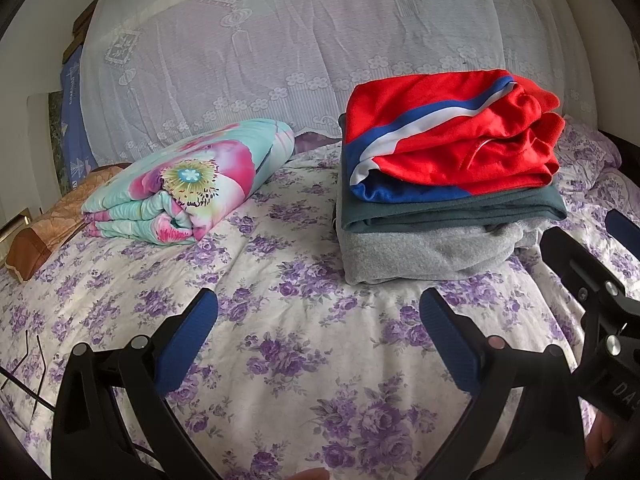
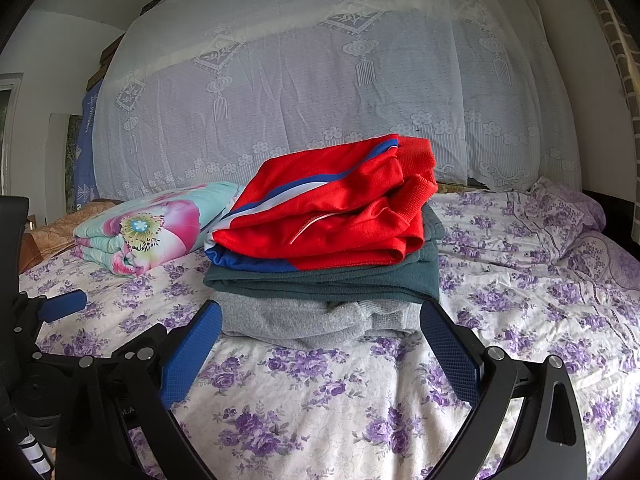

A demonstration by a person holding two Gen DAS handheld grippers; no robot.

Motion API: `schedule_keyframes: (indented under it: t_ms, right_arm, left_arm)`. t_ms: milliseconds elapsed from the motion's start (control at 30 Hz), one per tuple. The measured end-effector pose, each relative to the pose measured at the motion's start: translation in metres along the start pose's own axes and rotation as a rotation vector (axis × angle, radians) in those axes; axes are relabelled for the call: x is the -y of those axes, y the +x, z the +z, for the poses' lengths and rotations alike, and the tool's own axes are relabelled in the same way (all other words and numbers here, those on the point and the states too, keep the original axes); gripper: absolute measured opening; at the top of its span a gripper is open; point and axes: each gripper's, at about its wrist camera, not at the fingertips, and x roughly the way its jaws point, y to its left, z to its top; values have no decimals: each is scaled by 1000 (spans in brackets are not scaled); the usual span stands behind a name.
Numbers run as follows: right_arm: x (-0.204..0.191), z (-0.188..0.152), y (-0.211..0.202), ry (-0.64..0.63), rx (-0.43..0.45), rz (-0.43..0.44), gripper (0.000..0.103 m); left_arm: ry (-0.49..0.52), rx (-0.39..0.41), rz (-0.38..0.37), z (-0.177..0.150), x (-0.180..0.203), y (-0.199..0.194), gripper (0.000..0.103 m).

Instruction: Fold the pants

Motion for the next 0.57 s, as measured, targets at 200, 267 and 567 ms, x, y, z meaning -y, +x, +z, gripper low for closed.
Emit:
schedule_keyframes:
  t_ms: [200,267,567]
  right_arm:
    - [0,1,0,1,-1,1,100]
    - [0,1,1,1,-2,1,100]
    - [1,1,2,2,-3,4,100]
  left_arm:
    - [8,8,14,-1,-1,0,98]
    - [6,10,14,-1,-3,-1,98]
    - [-22,-19,-23,0,-12,4,98]
